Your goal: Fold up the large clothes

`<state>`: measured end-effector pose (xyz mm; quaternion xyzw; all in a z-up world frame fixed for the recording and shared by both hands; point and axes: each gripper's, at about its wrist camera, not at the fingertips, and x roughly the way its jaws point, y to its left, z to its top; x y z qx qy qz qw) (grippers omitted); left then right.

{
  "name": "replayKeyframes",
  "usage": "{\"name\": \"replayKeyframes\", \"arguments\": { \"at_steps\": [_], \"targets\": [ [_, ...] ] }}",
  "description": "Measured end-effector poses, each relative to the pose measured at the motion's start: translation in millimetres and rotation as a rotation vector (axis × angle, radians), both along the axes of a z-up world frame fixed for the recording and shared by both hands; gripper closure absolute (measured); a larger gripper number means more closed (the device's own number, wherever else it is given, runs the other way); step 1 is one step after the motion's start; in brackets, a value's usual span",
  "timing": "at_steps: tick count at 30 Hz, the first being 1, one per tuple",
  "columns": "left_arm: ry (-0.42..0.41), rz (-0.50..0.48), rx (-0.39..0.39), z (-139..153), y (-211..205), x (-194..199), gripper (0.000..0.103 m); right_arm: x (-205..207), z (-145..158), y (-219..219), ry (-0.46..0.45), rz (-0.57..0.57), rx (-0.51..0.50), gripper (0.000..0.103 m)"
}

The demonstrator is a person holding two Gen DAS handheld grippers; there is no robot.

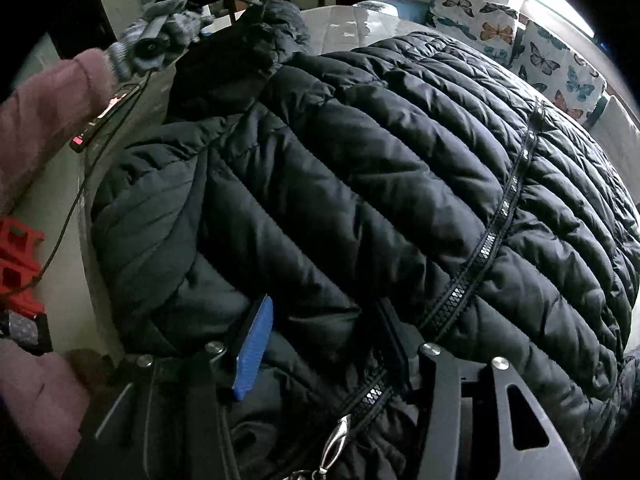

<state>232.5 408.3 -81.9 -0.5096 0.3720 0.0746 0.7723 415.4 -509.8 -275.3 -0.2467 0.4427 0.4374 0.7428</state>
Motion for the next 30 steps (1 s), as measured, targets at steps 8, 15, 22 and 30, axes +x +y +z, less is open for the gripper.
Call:
{"name": "replayKeyframes", "arguments": {
  "at_steps": [8, 15, 22, 30],
  "targets": [
    [-0.062, 0.035, -0.033, -15.0, -8.5, 29.7, 0.089, 1.1, -1.1, 0.4, 0.005, -0.004, 0.020, 0.042],
    [-0.178, -0.022, 0.271, 98.4, -57.9, 21.6, 0.093, 0.5, 3.2, -1.8, 0.006, -0.012, 0.031, 0.042],
    [-0.396, -0.247, 0.548, 226.5, -191.4, -22.3, 0.093, -2.5, 31.8, -38.9, -0.044, -0.111, 0.120, 0.042],
    [-0.489, -0.578, 0.761, 221.2, -381.6, -68.5, 0.093, 0.2, 56.3, -130.3, -0.140, -0.333, 0.161, 0.042]
  ]
}}
